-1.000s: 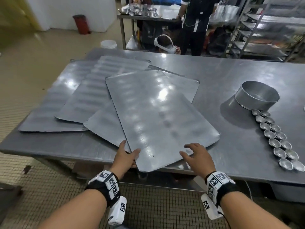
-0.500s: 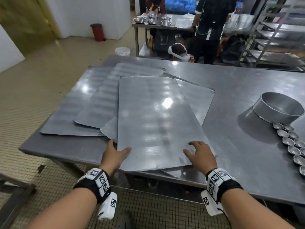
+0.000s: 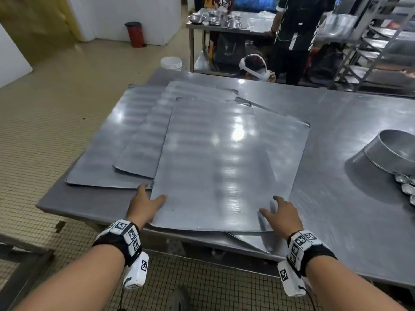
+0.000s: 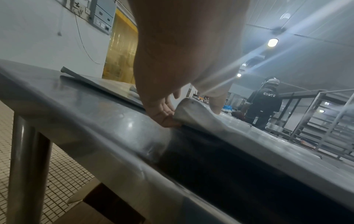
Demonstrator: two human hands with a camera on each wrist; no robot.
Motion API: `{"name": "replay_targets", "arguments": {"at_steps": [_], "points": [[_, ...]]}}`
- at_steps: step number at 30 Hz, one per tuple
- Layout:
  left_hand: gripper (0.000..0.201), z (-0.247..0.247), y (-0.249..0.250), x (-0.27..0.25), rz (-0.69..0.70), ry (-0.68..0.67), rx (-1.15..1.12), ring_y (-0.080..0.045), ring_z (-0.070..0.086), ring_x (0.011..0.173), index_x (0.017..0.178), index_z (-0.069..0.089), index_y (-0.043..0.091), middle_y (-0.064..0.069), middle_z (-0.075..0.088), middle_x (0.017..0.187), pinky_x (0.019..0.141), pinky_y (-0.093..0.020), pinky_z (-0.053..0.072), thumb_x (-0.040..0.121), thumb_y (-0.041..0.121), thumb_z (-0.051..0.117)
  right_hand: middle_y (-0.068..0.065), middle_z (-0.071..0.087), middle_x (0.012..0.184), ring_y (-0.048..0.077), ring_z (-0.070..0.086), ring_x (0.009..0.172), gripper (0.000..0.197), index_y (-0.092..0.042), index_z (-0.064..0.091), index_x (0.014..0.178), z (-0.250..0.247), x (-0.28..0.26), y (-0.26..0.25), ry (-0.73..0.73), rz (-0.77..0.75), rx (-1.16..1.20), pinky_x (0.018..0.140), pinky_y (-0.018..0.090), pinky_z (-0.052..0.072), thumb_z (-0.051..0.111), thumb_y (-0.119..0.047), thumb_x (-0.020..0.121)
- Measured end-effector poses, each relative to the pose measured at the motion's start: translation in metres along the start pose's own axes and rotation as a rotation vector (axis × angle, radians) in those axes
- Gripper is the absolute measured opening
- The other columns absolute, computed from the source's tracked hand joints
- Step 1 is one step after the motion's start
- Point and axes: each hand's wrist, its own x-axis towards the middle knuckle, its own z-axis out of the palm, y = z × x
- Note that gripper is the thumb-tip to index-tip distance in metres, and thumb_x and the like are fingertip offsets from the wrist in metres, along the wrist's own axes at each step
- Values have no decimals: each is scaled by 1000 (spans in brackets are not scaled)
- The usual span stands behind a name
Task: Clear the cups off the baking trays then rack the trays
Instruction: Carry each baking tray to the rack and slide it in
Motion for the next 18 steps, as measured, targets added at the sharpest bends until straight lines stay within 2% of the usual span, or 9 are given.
{"name": "replay_targets", "arguments": {"at_steps": [3,7,11,14,18], "points": [[84,3,0,9,8,-41,-7,-37,58,120,149,35,19,-16,57,138,97,-44,50,83,50,76,17,51,144,39,48,130,81,-21,40,149,2,7,2,27,77,44,105,48,45,70,-56,83],[85,7,1,18,25,-79,13,-35,58,123,147,37,20,-12,58,140,102,-47,49,81,58,74,17,50,144,40,51,127,85,-24,38,149,7,12,1,35,129,20,102,49,48,72,-57,79],[77,-1,6,30,70,-55,110,-34,58,122,144,41,17,-11,58,140,97,-41,49,85,58,70,14,54,138,39,55,122,87,-26,35,149,13,9,-5,51,125,-98,97,48,50,67,-66,78],[72,-11,7,45,118,-17,166,-34,57,122,141,46,16,-12,57,140,98,-41,47,86,57,69,13,60,132,37,57,119,90,-26,35,150,14,12,-13,60,109,-155,95,47,52,64,-70,77],[76,-20,16,67,156,-35,192,-34,56,121,142,48,13,-15,54,140,100,-42,48,85,59,68,17,57,135,40,55,122,92,-23,34,151,13,23,-23,23,128,-87,97,49,51,70,-64,77]]}}
